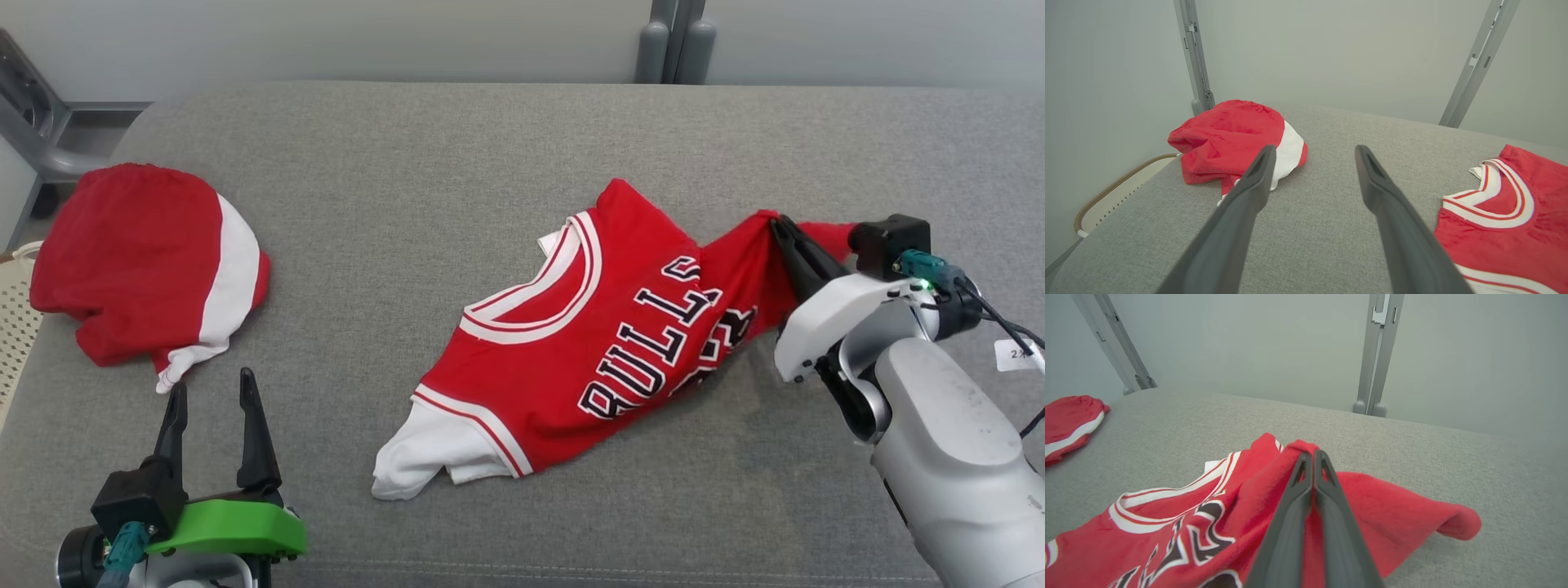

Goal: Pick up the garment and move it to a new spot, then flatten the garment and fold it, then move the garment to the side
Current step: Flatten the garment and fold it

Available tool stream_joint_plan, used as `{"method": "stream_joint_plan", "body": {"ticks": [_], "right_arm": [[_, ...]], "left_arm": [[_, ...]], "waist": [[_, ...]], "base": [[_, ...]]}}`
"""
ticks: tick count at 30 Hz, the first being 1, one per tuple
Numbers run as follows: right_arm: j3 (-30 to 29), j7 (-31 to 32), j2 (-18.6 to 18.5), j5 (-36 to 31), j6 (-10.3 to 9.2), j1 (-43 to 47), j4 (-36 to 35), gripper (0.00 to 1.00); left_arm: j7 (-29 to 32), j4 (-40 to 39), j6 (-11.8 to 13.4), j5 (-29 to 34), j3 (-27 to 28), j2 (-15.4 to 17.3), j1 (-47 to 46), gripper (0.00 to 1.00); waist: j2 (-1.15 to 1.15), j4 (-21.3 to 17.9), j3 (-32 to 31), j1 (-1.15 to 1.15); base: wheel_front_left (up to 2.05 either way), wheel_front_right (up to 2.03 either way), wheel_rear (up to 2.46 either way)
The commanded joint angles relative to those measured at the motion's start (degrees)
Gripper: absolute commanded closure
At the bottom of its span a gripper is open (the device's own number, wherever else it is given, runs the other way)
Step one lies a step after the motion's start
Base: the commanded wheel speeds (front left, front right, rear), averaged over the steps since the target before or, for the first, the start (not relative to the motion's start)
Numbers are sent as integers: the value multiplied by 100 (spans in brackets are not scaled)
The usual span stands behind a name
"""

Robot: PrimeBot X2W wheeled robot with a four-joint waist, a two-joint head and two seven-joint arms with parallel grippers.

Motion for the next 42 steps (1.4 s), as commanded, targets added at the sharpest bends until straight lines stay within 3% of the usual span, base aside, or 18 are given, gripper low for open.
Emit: {"method": "stream_joint_plan", "body": {"ticks": [1, 16, 26, 35, 42], "right_arm": [[29, 31, -59, -10, -2, -88, -294, 100], [-75, 741, 13, -314, -2, -552, -1373, 100], [-164, 1194, -9, -454, -2, -206, -2189, 100], [-402, 1976, -42, -376, -2, 335, -3194, 100], [-352, 2337, -29, -268, -1, 469, -3067, 100]], "left_arm": [[-4, -14, -3, 18, 18, 11, -29, 0], [-4, -23, 33, -40, -34, 11, -2, 0], [-4, -63, 61, -68, 17, 10, 44, 0], [-4, -44, 63, -90, -16, 10, -8, 0], [-4, -6, 47, -96, -84, 10, -75, 0]], "waist": [[0, -4, 13, 0], [0, 138, -23, 0], [0, -3, -7, 0], [0, -67, 9, 0], [0, 3, 45, 0]], "base": [[0, 0, 0], [0, 0, 0], [0, 0, 0], [0, 0, 0], [0, 0, 0]]}}
